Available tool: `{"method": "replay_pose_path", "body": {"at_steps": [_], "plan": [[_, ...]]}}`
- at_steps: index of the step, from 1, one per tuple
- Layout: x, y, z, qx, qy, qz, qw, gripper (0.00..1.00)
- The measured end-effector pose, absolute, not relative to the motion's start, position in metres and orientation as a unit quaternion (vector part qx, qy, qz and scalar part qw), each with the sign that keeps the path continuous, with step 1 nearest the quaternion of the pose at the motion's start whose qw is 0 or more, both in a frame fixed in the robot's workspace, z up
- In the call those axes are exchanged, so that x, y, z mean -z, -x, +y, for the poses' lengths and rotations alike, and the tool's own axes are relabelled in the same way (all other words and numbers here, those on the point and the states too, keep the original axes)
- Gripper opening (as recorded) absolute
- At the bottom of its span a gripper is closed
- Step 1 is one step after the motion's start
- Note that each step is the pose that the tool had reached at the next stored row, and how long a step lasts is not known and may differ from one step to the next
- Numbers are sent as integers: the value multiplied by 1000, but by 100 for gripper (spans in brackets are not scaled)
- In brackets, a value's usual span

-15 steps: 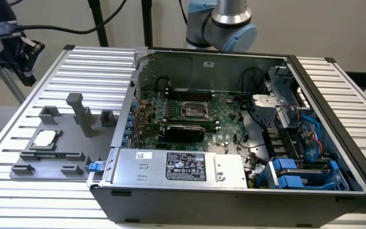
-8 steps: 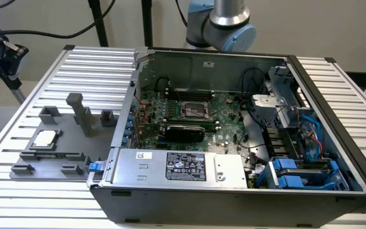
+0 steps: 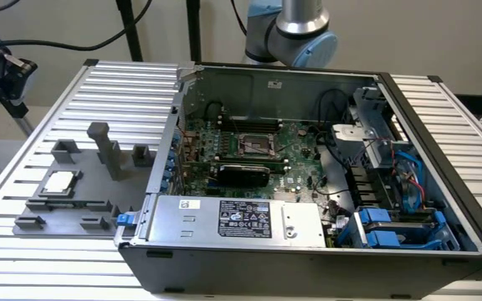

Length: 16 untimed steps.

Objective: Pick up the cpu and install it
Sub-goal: 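Pick up the cpu and move it towards the insertion slot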

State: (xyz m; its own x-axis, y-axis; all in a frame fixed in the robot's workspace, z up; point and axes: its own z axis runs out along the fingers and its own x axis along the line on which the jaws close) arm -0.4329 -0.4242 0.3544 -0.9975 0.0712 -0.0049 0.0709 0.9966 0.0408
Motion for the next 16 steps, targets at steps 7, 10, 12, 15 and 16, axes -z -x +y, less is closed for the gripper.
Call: {"method": "replay_pose_path", "body": {"at_steps": [7, 10, 12, 15, 16], "plan": [[-354, 433, -424, -20, -36, 999, 3, 12], [-354, 433, -424, -20, -36, 999, 3, 24], [-354, 433, -424, -20, -36, 999, 3, 36], [-354, 433, -424, -20, -36, 999, 3, 47], [-354, 433, -424, -20, -36, 999, 3, 47]]}}
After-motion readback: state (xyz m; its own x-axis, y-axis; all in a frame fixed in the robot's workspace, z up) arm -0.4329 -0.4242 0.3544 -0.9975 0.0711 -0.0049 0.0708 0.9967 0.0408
